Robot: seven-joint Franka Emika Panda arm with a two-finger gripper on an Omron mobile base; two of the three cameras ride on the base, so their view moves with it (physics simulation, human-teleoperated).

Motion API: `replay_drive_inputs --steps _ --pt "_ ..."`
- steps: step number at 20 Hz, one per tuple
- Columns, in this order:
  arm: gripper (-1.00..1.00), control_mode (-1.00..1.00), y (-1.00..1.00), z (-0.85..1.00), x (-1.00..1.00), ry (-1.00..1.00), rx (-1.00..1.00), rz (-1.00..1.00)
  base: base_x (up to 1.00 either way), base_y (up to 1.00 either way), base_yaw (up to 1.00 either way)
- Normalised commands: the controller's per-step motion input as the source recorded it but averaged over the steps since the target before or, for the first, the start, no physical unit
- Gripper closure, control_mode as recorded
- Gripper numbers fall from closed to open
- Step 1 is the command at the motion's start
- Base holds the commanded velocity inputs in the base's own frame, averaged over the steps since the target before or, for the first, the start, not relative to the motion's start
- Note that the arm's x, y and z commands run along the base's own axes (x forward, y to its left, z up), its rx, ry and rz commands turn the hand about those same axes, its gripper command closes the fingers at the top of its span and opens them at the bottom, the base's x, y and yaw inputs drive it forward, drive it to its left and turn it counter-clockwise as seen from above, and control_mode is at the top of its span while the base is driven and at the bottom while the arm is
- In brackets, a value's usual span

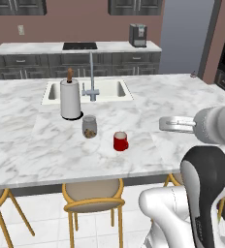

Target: Open the cabinet directly in front. Then move the liquor and the mug to the dining counter with the jar on it.

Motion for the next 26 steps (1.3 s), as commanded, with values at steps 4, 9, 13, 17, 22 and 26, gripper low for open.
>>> replay_drive_inputs --steps 4,9,13,17,22,26 --pt "-1.00 -1.00 0.00 0.01 -0.04 -0.06 0.00 0.00 0.00 0.00 0.00" --pt "-1.00 -1.00 0.00 0.00 -0.04 -0.04 0.00 0.00 0.00 0.00 0.00" --pt "-1.00 1.00 0.00 0.00 0.00 0.00 0.00 0.00 -0.40 0.02 -0.06" --pt "-1.00 1.00 0.00 0.00 0.00 0.00 0.00 0.00 -0.69 0.27 -0.53" --pt "-1.00 1.00 0.00 0.00 0.00 0.00 0.00 0.00 -0.53 0.49 -0.77" --pt "-1.00 1.00 0.00 0.00 0.00 0.00 0.00 0.00 -0.12 0.11 -0.99"
